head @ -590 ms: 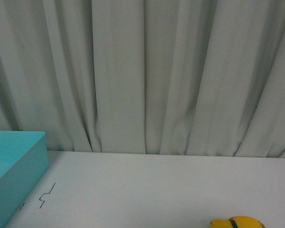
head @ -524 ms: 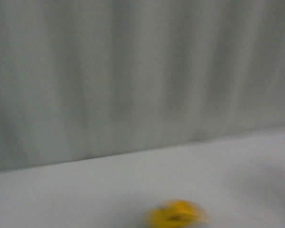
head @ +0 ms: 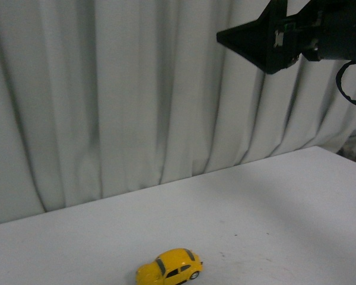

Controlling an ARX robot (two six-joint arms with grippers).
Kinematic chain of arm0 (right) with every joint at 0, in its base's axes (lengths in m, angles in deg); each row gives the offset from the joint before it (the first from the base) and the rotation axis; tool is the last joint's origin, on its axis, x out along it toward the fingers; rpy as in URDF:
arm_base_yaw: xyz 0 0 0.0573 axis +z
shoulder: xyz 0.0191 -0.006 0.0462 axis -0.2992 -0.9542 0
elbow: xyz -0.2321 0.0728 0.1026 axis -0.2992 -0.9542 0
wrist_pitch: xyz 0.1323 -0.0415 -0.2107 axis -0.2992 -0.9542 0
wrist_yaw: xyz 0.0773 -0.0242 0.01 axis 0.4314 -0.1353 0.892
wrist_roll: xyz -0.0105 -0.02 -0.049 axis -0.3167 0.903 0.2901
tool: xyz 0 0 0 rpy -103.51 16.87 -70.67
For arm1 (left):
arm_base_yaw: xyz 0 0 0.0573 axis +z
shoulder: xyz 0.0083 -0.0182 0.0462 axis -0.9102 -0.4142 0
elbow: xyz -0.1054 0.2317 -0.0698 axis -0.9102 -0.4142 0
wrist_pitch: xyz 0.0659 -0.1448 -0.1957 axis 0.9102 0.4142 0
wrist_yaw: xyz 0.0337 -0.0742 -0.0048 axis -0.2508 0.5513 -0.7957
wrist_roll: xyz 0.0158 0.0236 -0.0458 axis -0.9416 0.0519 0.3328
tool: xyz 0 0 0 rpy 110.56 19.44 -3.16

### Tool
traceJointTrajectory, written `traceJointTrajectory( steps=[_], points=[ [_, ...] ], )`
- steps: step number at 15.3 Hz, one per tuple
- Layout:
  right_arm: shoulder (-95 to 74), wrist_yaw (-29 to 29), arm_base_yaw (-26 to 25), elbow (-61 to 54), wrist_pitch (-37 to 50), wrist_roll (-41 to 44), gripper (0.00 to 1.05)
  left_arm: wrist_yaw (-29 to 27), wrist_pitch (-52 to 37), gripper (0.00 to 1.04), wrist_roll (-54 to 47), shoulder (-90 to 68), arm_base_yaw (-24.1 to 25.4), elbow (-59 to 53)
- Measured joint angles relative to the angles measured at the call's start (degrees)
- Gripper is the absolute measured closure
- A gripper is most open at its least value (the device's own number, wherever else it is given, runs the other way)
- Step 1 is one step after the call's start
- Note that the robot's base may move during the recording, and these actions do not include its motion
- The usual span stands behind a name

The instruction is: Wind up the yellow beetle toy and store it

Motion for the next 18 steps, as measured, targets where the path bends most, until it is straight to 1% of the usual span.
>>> traceJointTrajectory(
  steps=[1,2,3,5,7,8,10,11,13,15,18],
  points=[
    [-5.3,0.2,3.0,5.7,-8.1,7.6,0.07,0.0,0.0,0.07,0.0,0.0,0.0,0.0],
    [-9.7,0.3,4.7,10.7,-15.1,14.6,0.07,0.0,0.0,0.07,0.0,0.0,0.0,0.0],
    [-14.7,-0.4,6.6,16.7,-23.9,23.1,0.07,0.0,0.0,0.07,0.0,0.0,0.0,0.0],
    [-21.4,-2.3,9.2,24.1,-38.1,37.5,0.07,0.0,0.0,0.07,0.0,0.0,0.0,0.0],
    [-25.4,-4.8,11.5,27.1,-50.2,51.9,0.07,0.0,0.0,0.07,0.0,0.0,0.0,0.0],
    [-27.2,-6.4,12.6,27.4,-54.7,58.6,0.07,0.0,0.0,0.07,0.0,0.0,0.0,0.0],
    [-31.0,-7.4,14.1,27.8,-62.2,69.1,0.07,0.0,0.0,0.07,0.0,0.0,0.0,0.0],
    [-32.4,-7.8,14.4,28.4,-64.9,72.1,0.07,0.0,0.0,0.07,0.0,0.0,0.0,0.0],
    [-35.3,-10.9,14.8,28.9,-63.8,77.1,0.07,0.0,0.0,0.07,0.0,0.0,0.0,0.0],
    [-38.6,-12.3,15.5,29.2,-65.1,80.0,0.07,0.0,0.0,0.07,0.0,0.0,0.0,0.0],
    [-41.6,-13.7,17.4,30.4,-64.8,82.4,0.07,0.0,0.0,0.07,0.0,0.0,0.0,0.0]
  ],
)
